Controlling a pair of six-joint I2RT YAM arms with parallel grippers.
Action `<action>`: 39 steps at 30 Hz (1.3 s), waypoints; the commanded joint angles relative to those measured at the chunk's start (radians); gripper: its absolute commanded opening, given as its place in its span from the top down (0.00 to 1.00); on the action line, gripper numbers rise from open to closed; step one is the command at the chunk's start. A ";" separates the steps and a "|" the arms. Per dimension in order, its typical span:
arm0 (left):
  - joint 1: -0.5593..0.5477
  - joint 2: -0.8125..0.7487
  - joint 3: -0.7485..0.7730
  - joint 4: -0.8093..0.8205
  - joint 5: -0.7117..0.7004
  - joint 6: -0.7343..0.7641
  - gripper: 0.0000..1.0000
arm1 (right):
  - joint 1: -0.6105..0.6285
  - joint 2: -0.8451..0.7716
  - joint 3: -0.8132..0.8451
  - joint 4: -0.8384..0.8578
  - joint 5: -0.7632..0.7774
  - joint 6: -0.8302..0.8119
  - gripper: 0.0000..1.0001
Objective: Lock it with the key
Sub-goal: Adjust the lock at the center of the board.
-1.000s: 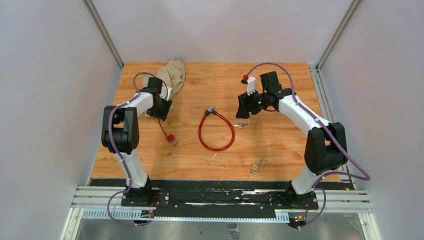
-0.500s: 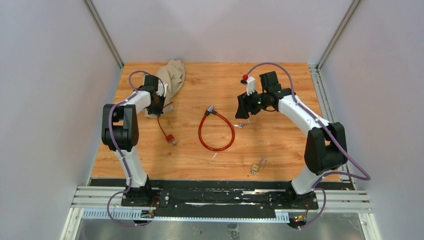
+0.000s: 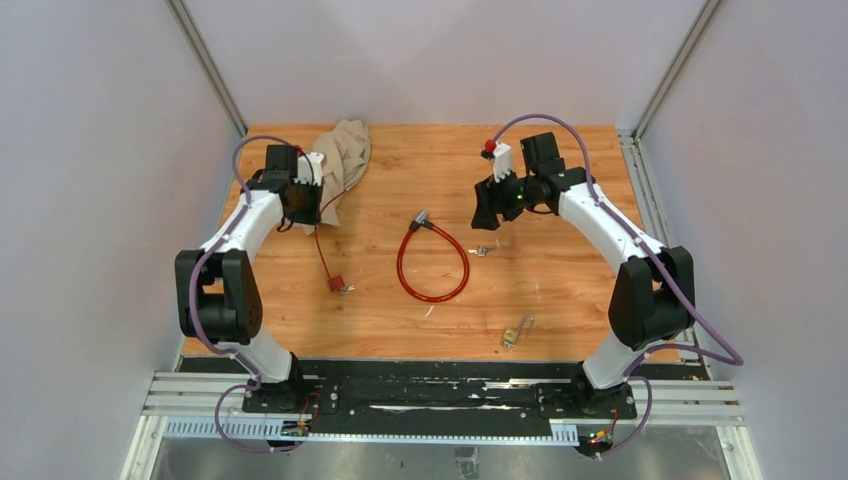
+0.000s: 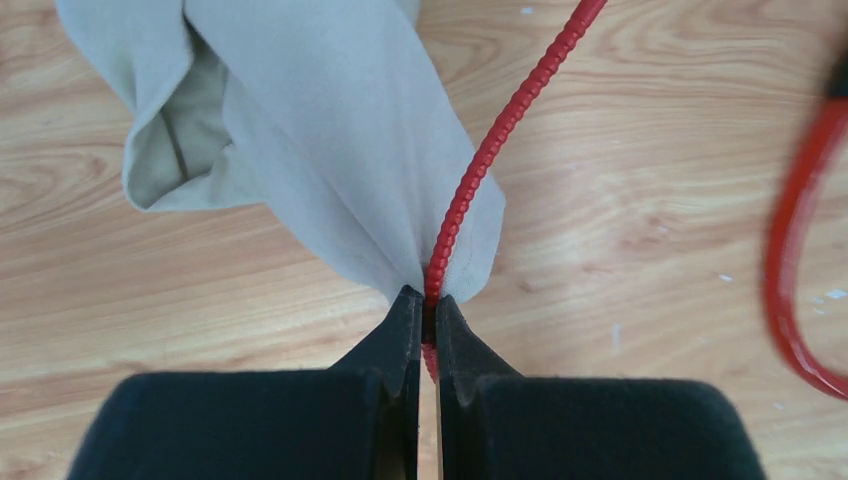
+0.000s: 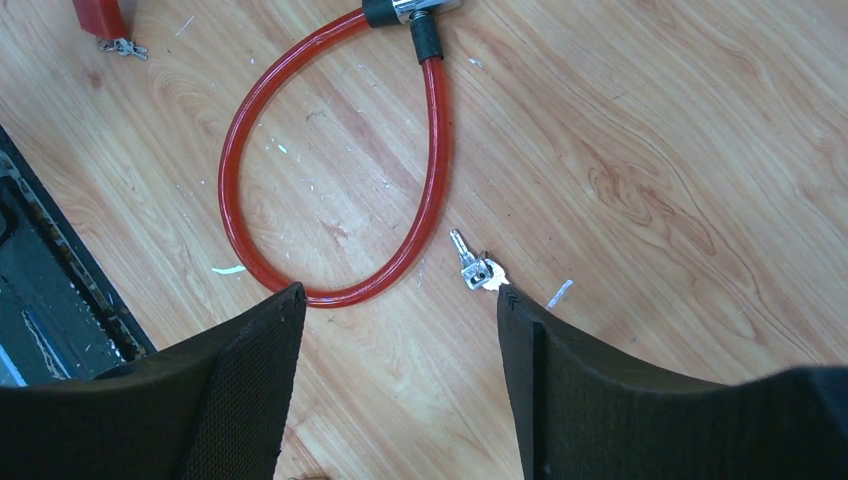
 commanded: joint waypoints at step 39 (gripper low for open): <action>-0.013 0.044 -0.137 -0.064 0.211 0.090 0.64 | 0.061 0.101 -0.007 -0.006 -0.015 0.006 0.26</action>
